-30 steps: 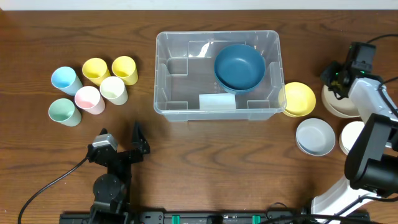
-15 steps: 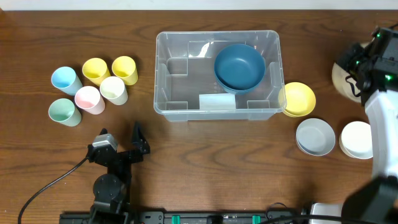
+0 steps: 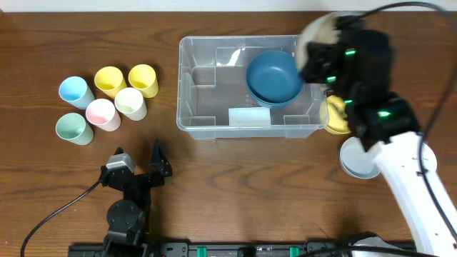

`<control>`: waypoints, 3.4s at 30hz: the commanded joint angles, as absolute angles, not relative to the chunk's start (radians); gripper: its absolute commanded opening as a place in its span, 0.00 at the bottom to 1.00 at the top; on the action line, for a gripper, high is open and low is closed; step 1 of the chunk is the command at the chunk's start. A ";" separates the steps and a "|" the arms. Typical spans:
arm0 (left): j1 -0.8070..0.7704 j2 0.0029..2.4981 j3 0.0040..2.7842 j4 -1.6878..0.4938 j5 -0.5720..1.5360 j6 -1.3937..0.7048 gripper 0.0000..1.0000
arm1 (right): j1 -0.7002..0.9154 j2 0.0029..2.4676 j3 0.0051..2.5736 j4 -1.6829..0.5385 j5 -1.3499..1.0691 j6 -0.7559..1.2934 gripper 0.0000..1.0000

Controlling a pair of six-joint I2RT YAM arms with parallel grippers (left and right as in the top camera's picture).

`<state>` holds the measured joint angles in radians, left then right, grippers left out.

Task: Pack container
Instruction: 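Carry the beige bowl into the bin onto the teal bowls, then grasp the yellow bowl rim with the right gripper and lift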

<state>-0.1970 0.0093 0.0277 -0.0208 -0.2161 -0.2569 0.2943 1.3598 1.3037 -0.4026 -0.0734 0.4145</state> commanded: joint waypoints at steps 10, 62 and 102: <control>-0.192 0.004 0.004 -0.051 -0.228 -0.241 0.98 | 0.480 1.618 1.320 -0.346 0.074 0.324 0.01; -0.192 0.004 0.004 -0.051 -0.228 -0.241 0.98 | -0.118 1.541 1.295 -0.992 0.083 0.625 0.72; -0.192 0.004 0.004 -0.051 -0.228 -0.241 0.98 | -0.146 1.933 1.295 -0.788 0.082 0.607 0.01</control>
